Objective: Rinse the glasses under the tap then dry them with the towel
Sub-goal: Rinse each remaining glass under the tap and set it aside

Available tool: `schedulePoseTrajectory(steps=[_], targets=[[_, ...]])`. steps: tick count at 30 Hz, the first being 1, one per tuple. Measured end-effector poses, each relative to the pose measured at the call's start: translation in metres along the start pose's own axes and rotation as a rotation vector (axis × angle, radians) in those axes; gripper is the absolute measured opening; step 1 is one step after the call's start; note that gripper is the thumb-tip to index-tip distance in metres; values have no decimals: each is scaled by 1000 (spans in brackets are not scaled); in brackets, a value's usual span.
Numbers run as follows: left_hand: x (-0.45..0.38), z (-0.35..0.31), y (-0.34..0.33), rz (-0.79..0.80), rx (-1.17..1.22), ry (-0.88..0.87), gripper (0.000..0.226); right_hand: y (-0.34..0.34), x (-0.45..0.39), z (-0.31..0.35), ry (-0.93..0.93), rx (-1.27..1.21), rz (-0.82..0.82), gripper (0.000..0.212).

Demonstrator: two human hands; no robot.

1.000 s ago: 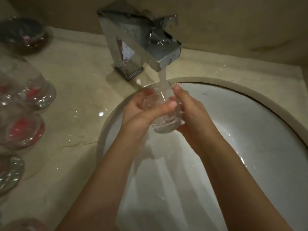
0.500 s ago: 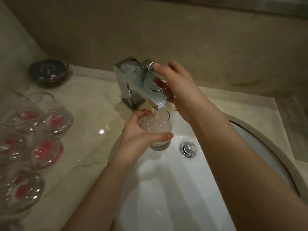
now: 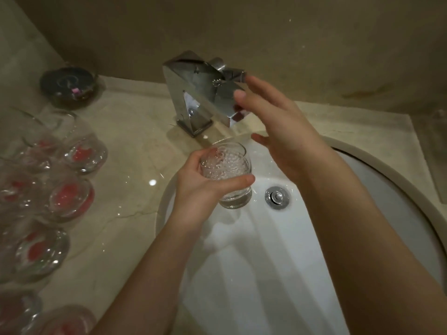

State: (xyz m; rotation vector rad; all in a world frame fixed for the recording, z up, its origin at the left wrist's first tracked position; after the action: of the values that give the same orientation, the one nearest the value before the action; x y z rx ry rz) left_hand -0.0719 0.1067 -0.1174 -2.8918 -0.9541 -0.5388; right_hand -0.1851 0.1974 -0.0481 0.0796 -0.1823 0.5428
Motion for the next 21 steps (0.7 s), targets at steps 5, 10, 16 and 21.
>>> schedulePoseTrajectory(steps=[5, 10, 16, 21], targets=[[15, 6, -15, 162, 174, 107, 42, 24, 63, -69, -195, -91, 101, 49], [27, 49, -39, 358, 191, 553, 71, 30, 85, -111, -404, -67, 182, 49], [47, 72, -58, 324, 263, 830, 66, 46, 95, -116, -558, 20, 185, 45], [50, 67, -70, 352, 233, 823, 65, 62, 98, -116, -554, 15, 155, 45]])
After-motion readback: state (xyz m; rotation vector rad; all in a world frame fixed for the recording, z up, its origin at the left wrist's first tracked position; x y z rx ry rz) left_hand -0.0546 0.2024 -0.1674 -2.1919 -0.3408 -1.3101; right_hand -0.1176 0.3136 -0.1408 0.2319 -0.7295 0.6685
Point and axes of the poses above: each hand's wrist, its own x-axis away from the middle knuckle, its own y-axis out of the back of the hand, z = x × y, the point moved 6 cm from there along -x, towards the middle knuckle, and after that the axes turned 1 degree about y, right-handed, at the moved point
